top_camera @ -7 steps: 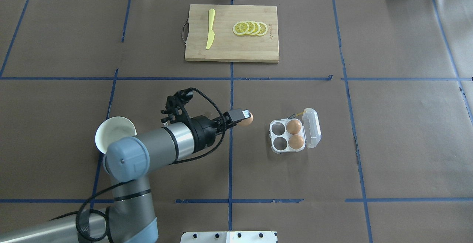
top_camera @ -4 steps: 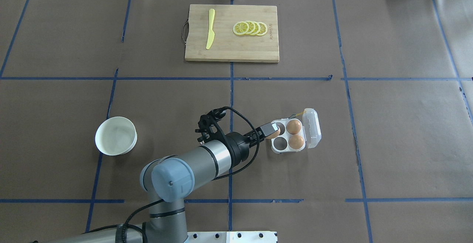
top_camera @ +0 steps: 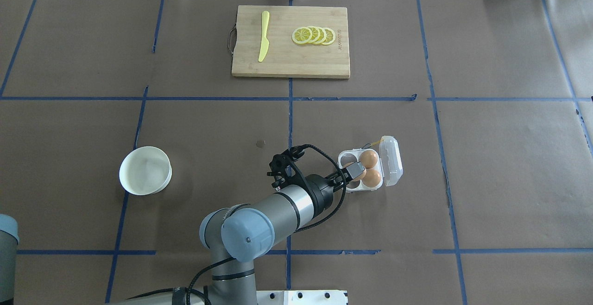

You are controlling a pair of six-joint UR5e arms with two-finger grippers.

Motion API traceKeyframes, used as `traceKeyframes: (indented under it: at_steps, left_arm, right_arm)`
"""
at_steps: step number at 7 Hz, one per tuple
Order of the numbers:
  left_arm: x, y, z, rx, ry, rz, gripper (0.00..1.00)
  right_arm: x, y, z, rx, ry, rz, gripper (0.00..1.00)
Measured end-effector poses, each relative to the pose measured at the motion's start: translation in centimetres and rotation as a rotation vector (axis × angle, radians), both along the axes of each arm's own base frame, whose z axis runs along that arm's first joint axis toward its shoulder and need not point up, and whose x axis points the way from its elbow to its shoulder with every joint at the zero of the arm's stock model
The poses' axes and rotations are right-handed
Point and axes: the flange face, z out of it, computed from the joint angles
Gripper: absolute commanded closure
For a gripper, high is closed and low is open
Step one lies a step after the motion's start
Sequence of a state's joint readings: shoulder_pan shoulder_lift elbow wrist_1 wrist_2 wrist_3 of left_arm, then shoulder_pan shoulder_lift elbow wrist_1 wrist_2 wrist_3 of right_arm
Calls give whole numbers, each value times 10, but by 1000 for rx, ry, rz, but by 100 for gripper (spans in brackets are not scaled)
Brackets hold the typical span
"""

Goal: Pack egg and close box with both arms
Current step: 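Lower the egg into the empty carton cup and open the left gripper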

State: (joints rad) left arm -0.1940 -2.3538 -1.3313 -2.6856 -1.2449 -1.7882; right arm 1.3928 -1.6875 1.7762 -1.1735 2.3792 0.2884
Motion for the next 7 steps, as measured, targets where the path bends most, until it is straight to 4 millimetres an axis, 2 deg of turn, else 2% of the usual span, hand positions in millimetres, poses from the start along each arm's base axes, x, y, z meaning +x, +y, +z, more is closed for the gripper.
traceKeyframes:
  at_steps: [1, 3, 4, 7]
  left_arm:
    - [3, 0, -2, -1, -1, 1, 60]
    - [6, 0, -3, 0, -3, 1, 35]
    - [6, 0, -3, 2, -5, 1, 26]
    - [6, 1, -3, 11, -14, 2, 20]
  right_arm:
    - [0, 0, 0, 0, 0, 0, 0]
    - [0, 0, 0, 1, 0, 0, 0]
    - [0, 0, -1, 1, 0, 0, 0]
    - [0, 0, -1, 1, 0, 0, 0]
